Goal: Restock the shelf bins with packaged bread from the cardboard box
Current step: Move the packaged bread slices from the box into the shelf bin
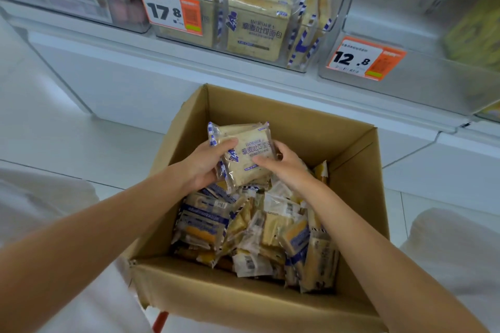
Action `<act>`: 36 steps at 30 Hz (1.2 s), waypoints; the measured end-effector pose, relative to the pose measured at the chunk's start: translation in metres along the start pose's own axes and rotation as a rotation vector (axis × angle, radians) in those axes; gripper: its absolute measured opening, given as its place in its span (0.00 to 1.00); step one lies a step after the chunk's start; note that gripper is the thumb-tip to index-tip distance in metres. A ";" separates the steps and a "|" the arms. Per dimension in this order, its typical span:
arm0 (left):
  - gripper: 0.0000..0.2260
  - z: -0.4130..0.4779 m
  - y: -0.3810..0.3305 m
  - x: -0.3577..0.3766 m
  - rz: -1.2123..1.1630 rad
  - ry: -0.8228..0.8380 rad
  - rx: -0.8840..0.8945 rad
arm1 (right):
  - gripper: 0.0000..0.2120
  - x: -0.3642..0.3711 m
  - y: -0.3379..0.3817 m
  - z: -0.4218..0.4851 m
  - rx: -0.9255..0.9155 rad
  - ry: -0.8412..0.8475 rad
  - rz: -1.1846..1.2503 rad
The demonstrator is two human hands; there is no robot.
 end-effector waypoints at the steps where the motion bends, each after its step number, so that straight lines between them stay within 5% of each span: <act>1: 0.14 0.001 -0.001 0.001 0.009 0.021 0.007 | 0.30 0.002 -0.003 0.003 0.038 0.030 0.055; 4: 0.15 -0.001 -0.011 0.002 0.062 0.043 0.051 | 0.22 0.007 -0.011 0.012 0.041 0.033 0.178; 9: 0.14 -0.008 -0.032 -0.005 0.253 -0.058 0.171 | 0.39 0.016 -0.005 0.010 0.064 0.004 0.288; 14: 0.15 -0.023 -0.059 -0.006 0.357 -0.065 0.245 | 0.39 0.012 0.032 -0.002 0.021 0.151 0.384; 19: 0.26 -0.049 -0.098 0.001 0.330 -0.073 0.324 | 0.19 -0.001 0.093 -0.016 -0.084 0.101 0.360; 21: 0.18 -0.061 -0.122 0.003 0.353 -0.097 0.391 | 0.23 -0.005 0.120 -0.016 -0.128 0.027 0.336; 23: 0.12 -0.072 -0.153 0.000 0.401 -0.115 0.488 | 0.37 -0.011 0.149 -0.011 -0.192 -0.031 0.308; 25: 0.06 -0.086 -0.189 -0.008 0.449 -0.155 0.597 | 0.39 -0.016 0.181 -0.006 -0.266 -0.067 0.328; 27: 0.10 -0.091 -0.224 -0.023 0.429 -0.218 0.670 | 0.34 -0.026 0.209 0.006 -0.325 -0.115 0.349; 30: 0.12 -0.089 -0.279 -0.055 0.362 -0.400 0.838 | 0.46 -0.036 0.248 0.035 -0.403 -0.191 0.374; 33: 0.08 -0.085 -0.326 -0.082 0.536 -0.696 1.017 | 0.31 -0.039 0.283 0.073 -0.470 -0.173 0.415; 36: 0.07 -0.070 -0.352 -0.097 0.685 -0.876 1.103 | 0.36 -0.038 0.319 0.117 -0.501 -0.204 0.374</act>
Point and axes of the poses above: each hand's wrist, its own z-axis towards the middle knuckle, its own x-axis out of the palm, y = z × x, the point moved 7 cm from there along z, towards the middle knuckle, and after that the axes turned 3 degrees about -x, right-handed, at the moved point
